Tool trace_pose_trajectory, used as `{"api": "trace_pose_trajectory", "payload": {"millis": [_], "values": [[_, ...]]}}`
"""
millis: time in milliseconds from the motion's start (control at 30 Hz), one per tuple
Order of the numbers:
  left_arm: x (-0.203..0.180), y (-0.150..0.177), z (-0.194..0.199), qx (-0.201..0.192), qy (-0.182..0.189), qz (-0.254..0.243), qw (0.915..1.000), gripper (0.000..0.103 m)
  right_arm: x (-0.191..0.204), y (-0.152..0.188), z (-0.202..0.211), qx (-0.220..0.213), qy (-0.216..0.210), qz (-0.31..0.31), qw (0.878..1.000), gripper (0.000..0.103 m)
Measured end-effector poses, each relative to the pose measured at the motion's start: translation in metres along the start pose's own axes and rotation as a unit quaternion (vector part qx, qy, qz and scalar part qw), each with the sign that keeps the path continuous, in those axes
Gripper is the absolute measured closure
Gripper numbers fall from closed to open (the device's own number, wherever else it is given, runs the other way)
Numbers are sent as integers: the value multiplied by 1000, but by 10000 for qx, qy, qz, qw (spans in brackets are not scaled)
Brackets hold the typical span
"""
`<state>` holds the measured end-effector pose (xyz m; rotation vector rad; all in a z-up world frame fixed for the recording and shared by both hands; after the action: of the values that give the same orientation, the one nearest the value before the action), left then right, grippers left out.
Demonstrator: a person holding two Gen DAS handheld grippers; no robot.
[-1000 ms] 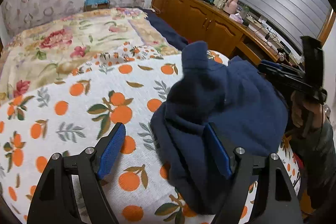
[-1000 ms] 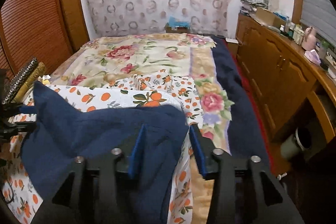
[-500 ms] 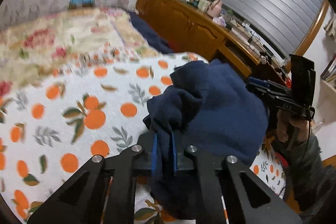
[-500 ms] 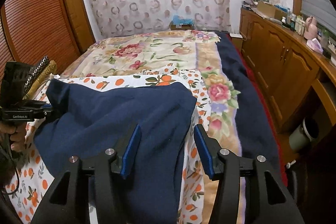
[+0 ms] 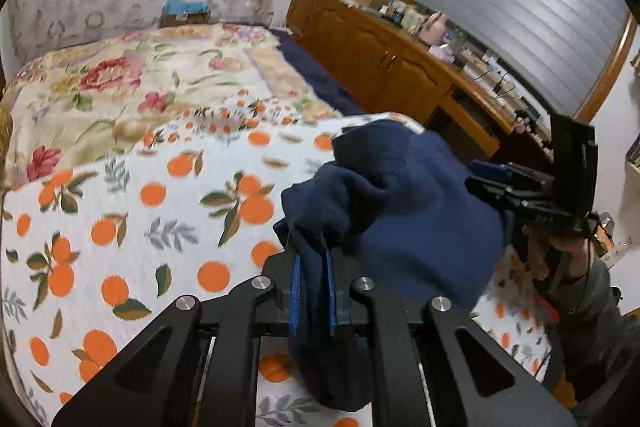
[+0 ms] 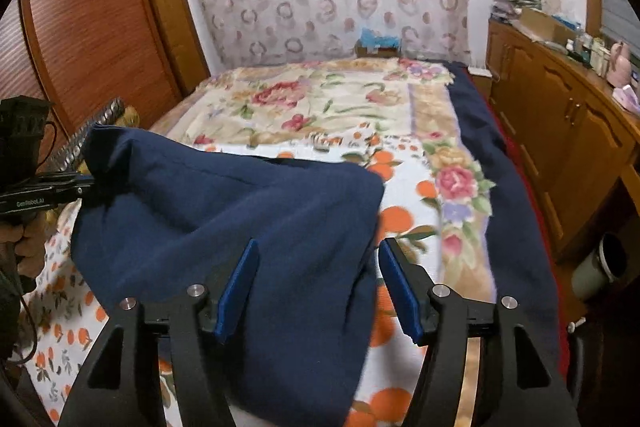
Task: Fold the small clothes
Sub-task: 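Lift the folded shirt with the left gripper and carry it toward the cloth stack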
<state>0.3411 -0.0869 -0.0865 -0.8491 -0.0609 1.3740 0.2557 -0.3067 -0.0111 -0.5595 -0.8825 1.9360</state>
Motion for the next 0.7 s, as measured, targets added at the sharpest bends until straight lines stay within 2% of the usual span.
{"api": "trace_pose_trajectory", "payload": {"millis": [200,400,567,600,667,700], "values": [[5,2,-7,41,-24,36,10000,90,-21,1,-18,228,-68,-332,9992,29],[7,5,-11,86,-40,73,9999,90,-25,-3,-29,307,-374,-587,9971,28],[8,6,-12,83,-25,76,9999,90,-18,-5,-32,321,-362,-502,9976,28],[8,6,-13,77,-25,51,10000,90,-14,-3,-31,333,-361,-442,9978,29],[6,6,-12,57,-22,24,10000,90,-5,-2,-29,338,-461,-325,9978,40],[5,6,-12,47,-13,24,10000,90,-1,-2,-31,332,-563,-310,9974,48]]}}
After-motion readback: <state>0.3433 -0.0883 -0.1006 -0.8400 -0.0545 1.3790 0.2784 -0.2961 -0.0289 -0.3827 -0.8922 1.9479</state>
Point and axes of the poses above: each gripper's, at about its wrist camera, not at the fingertips, and z roughly against the way its jaws point, x to its left, y to its underside, the point moved 3 cm from there along -z, roughly the way its jaws point, and after that the axes turned 10 degrees about z, right-handed, at the moved point
